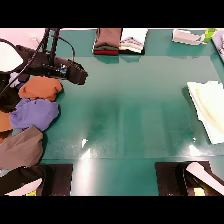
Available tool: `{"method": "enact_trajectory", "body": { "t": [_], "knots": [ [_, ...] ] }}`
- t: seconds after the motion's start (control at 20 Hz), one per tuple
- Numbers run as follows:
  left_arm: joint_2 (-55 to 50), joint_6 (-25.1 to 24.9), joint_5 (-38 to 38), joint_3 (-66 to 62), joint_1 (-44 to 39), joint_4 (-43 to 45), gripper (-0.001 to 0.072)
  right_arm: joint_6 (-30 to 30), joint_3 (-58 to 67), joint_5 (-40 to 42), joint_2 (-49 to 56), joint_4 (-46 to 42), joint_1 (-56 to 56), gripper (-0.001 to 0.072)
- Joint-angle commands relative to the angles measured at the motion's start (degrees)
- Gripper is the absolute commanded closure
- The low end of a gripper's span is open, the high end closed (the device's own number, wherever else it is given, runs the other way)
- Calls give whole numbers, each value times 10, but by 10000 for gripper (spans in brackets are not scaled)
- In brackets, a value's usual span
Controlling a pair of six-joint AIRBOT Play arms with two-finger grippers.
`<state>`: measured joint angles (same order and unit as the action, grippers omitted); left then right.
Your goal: Fold the shirts.
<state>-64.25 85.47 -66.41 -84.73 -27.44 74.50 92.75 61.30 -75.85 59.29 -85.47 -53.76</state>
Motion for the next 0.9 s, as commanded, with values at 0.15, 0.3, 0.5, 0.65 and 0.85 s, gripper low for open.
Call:
{"method": "enact_trajectory", "body": {
  "t": [0.15,0.3,0.5,0.65,0.85],
  "knots": [
    [0,0,-2,0,0,0,682,-4,28,5,-9,102,8,183],
    [0,-1,0,0,0,0,682,-4,80,3,-9,189,128,184],
    [0,-5,18,0,0,13,682,-4,98,70,-8,195,373,184],
    [0,-4,22,0,0,24,683,-4,98,129,8,194,537,184],
    [0,-4,34,0,0,24,682,-5,98,146,47,194,680,252]
  ]
}}
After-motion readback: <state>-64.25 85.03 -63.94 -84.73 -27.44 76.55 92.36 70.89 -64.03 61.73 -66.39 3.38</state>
